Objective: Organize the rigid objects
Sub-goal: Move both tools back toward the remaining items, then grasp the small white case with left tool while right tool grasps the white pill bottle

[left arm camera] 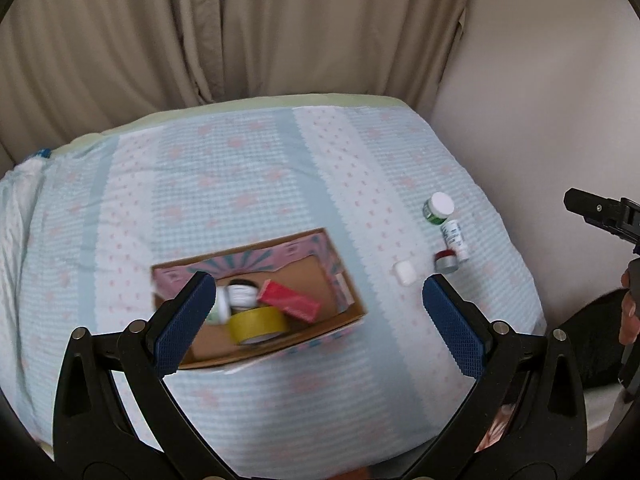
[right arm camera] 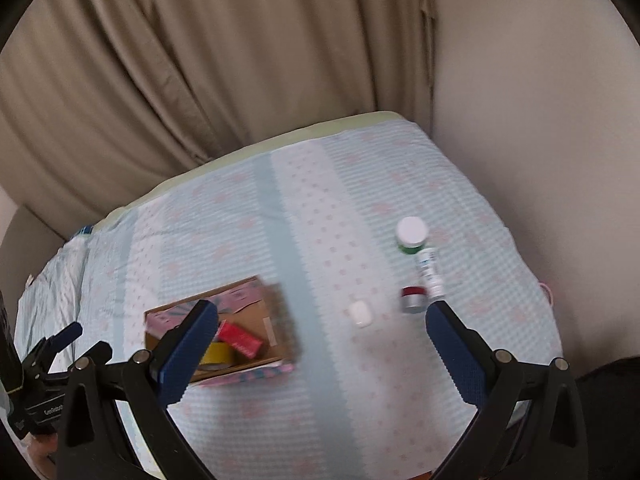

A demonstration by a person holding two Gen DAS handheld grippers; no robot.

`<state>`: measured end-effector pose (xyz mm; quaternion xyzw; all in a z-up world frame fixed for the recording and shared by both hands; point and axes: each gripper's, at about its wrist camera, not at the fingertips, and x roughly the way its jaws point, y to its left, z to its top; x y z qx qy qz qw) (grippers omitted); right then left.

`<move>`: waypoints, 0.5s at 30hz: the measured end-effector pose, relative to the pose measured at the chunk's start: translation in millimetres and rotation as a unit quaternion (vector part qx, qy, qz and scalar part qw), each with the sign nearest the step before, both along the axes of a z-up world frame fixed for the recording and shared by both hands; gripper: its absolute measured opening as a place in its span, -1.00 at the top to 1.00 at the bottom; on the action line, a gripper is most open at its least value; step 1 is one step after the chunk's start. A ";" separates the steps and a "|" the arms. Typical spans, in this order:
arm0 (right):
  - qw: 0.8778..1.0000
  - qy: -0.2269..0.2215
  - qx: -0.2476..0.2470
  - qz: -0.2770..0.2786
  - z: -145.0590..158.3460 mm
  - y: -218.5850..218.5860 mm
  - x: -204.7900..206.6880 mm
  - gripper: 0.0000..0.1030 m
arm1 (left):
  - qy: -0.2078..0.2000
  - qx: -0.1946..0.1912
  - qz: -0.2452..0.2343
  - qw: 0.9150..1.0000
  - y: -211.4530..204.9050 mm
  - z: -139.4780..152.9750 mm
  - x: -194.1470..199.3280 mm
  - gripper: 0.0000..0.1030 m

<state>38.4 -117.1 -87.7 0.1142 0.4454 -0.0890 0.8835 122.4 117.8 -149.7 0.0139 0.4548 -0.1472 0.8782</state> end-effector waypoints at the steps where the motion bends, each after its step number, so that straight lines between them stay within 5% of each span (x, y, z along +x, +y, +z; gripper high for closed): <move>1: 1.000 0.001 0.005 0.001 -0.7 -14.9 1.6 -1.00 | 0.002 -0.001 0.006 1.000 -13.5 -1.8 0.0 -1.00; 8: 0.999 0.017 0.034 0.026 -16.0 -110.7 25.3 -1.00 | 0.023 -0.006 0.043 0.999 -109.4 -27.2 7.4 -1.00; 15: 0.995 0.069 0.050 0.050 -65.7 -175.2 67.0 -1.00 | 0.081 -0.028 0.082 0.993 -173.4 -91.5 28.2 -1.00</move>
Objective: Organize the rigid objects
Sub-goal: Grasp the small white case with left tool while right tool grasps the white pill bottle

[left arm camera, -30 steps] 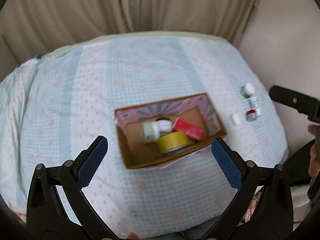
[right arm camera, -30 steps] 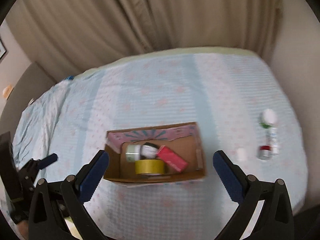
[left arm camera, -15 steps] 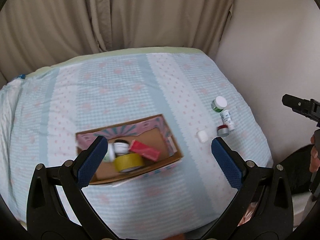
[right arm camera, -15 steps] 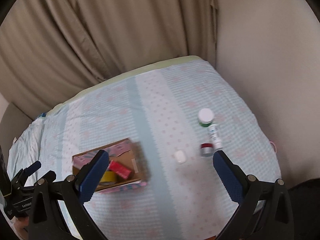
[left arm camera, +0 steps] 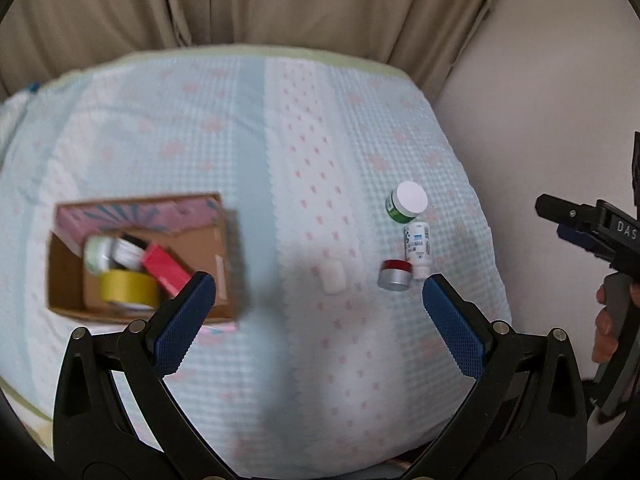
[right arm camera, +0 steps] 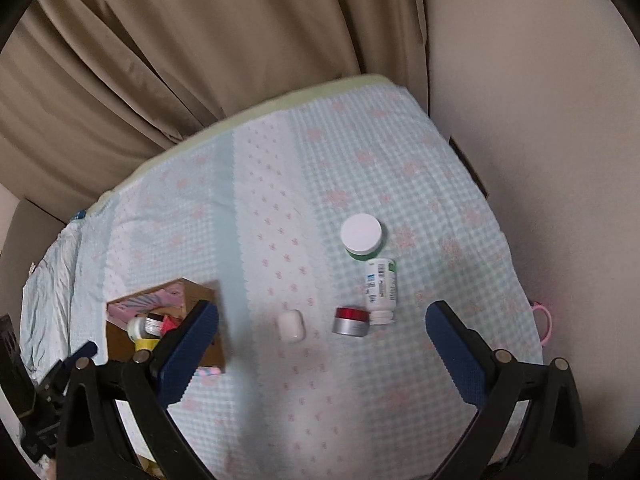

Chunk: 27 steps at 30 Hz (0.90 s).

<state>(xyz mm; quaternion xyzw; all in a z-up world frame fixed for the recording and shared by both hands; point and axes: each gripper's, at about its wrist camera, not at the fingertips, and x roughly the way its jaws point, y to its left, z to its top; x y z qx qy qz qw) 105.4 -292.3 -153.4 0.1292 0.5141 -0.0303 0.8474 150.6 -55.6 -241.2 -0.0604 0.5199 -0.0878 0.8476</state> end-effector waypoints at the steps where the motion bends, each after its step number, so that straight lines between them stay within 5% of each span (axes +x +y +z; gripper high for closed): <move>1: 1.000 0.008 0.003 0.001 -8.7 -6.2 5.4 -1.00 | 0.006 -0.002 0.006 1.000 -5.9 -9.8 3.6 -1.00; 13: 0.995 0.096 0.026 -0.007 -135.1 -44.7 64.8 -0.86 | 0.070 0.016 0.060 0.996 -47.5 -161.5 48.5 -0.98; 18: 0.992 0.124 -0.002 0.010 -185.3 -44.3 83.3 -0.74 | 0.089 0.035 0.078 0.992 -61.0 -220.0 59.3 -0.78; 24: 0.988 0.152 -0.020 0.024 -234.1 -42.9 100.0 -0.68 | 0.107 0.055 0.078 0.990 -72.4 -263.2 72.9 -0.58; 27: 0.985 0.168 -0.018 0.023 -248.3 -42.7 105.0 -0.46 | 0.123 0.059 0.084 0.987 -74.6 -279.2 79.5 -0.52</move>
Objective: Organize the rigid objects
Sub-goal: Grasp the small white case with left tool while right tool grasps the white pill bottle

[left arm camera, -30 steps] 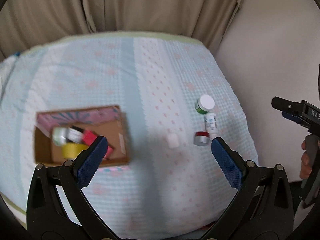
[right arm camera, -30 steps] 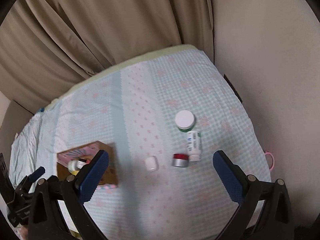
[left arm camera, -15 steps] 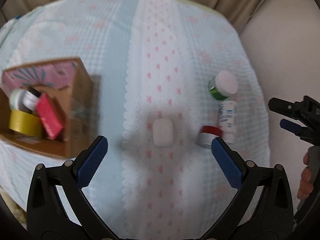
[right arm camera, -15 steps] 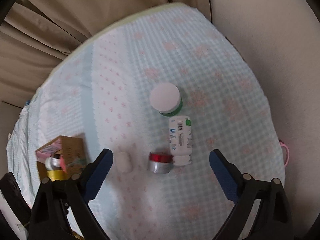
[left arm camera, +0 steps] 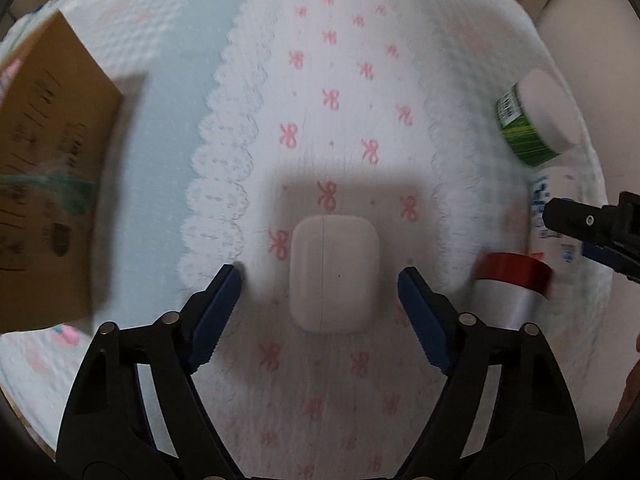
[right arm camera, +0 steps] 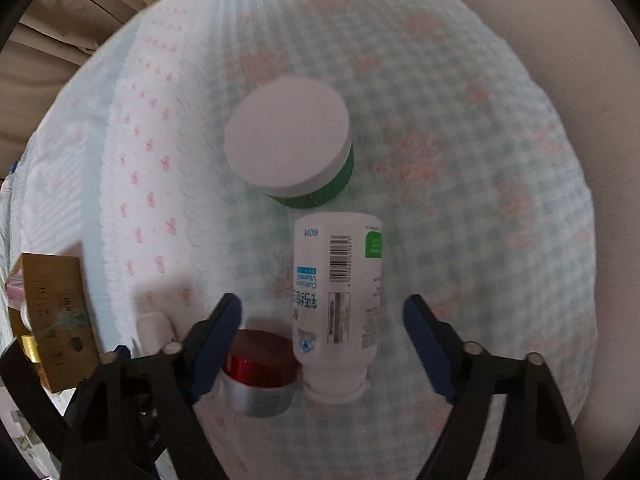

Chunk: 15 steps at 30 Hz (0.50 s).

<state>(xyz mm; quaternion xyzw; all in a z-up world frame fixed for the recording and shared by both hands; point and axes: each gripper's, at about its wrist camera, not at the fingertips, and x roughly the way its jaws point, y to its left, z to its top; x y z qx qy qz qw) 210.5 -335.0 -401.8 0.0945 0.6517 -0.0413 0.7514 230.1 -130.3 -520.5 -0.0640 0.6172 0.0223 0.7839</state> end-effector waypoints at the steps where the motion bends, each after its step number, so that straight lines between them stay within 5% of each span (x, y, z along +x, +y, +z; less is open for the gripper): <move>1: 1.000 0.005 -0.002 -0.001 -3.3 0.2 1.7 -0.46 | -0.001 0.007 0.001 1.000 -1.3 -3.1 1.6 -0.52; 6: 1.000 0.018 -0.006 0.000 -14.3 0.8 9.9 -0.38 | -0.001 0.027 -0.007 1.000 -7.3 -7.3 4.6 -0.45; 11: 0.999 0.029 -0.032 -0.001 -17.6 0.8 16.0 0.10 | -0.001 0.034 -0.011 0.999 -4.1 -3.6 5.0 0.20; 15: 0.999 0.034 -0.037 -0.001 -18.0 3.2 18.0 0.10 | 0.001 0.026 -0.013 1.000 -1.3 -4.0 7.2 0.20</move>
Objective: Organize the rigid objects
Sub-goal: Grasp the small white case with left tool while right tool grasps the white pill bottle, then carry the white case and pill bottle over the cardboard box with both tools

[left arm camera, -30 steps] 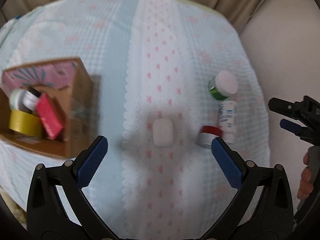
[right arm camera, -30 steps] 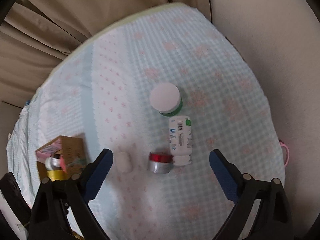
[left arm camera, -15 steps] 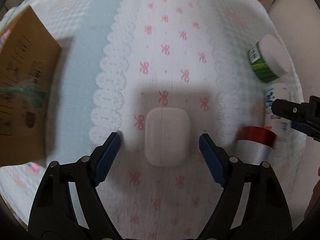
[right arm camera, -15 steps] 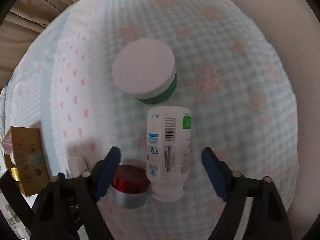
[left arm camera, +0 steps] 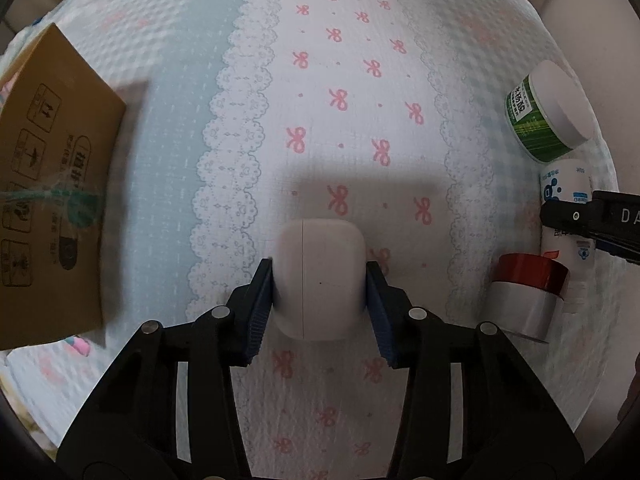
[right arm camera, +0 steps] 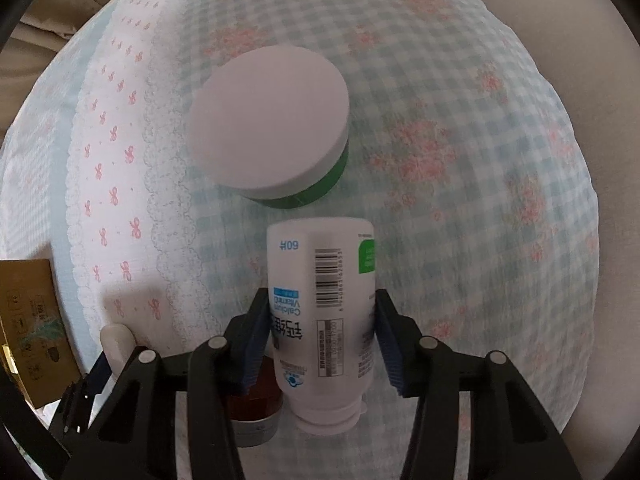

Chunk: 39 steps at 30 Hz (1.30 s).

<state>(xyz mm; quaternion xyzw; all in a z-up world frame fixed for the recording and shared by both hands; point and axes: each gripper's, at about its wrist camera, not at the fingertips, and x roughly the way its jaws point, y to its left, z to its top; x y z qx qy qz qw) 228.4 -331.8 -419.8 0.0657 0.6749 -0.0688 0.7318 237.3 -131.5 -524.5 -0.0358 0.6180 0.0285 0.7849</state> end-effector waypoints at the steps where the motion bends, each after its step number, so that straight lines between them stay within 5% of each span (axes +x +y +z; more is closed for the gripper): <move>1: 1.000 0.000 -0.001 -0.001 0.1 0.0 0.5 0.10 | 0.000 0.000 -0.001 1.000 -0.1 0.3 0.0 0.20; 8: 1.000 -0.012 0.004 -0.005 -2.2 0.7 -2.7 0.11 | -0.017 -0.015 -0.005 1.000 7.5 12.0 1.6 0.20; 14: 0.999 -0.036 0.000 -0.017 24.6 -5.2 -14.4 0.11 | -0.043 -0.024 -0.012 0.999 14.5 40.5 1.6 0.20; 27: 0.990 -0.137 0.012 -0.006 167.3 17.4 -56.0 0.11 | -0.138 -0.045 -0.045 0.988 29.6 202.7 -17.4 0.20; 33: 0.981 -0.186 0.040 0.023 239.6 52.5 -72.0 0.11 | -0.162 -0.071 -0.039 0.983 68.1 285.0 -35.1 0.20; 39: 0.971 -0.221 0.067 0.056 285.4 104.5 -81.5 0.11 | -0.188 -0.063 -0.024 0.980 122.7 336.8 -56.3 0.20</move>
